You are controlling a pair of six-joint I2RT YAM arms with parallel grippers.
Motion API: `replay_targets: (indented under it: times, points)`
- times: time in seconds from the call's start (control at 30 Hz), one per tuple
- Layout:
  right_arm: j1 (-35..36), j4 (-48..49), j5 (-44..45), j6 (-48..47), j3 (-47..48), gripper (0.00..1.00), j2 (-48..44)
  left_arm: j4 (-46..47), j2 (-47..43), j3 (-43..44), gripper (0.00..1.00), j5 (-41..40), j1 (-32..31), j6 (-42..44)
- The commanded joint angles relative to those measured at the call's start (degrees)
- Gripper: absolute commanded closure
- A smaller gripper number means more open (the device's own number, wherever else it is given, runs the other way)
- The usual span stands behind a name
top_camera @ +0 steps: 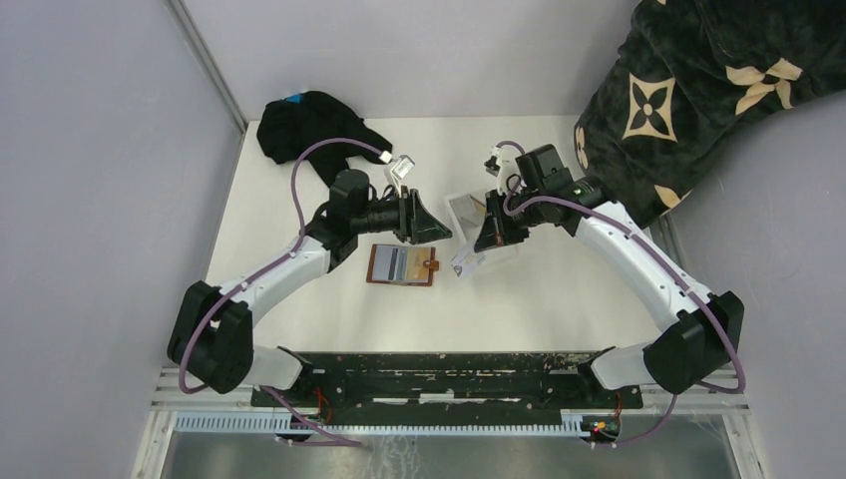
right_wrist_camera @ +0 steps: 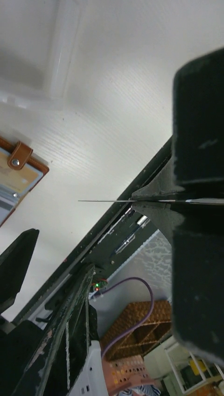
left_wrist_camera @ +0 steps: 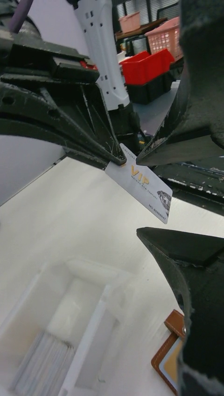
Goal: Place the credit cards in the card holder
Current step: Pick up the credit card from the storage box.
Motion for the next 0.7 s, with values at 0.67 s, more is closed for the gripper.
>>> replay_targets:
  times: [0.67]
  points:
    - [-1.7, 18.4, -20.7, 12.1, -7.6, 0.99, -1.5, 2.5, 1.3, -2.8, 0.43, 16.9, -0.8, -1.7]
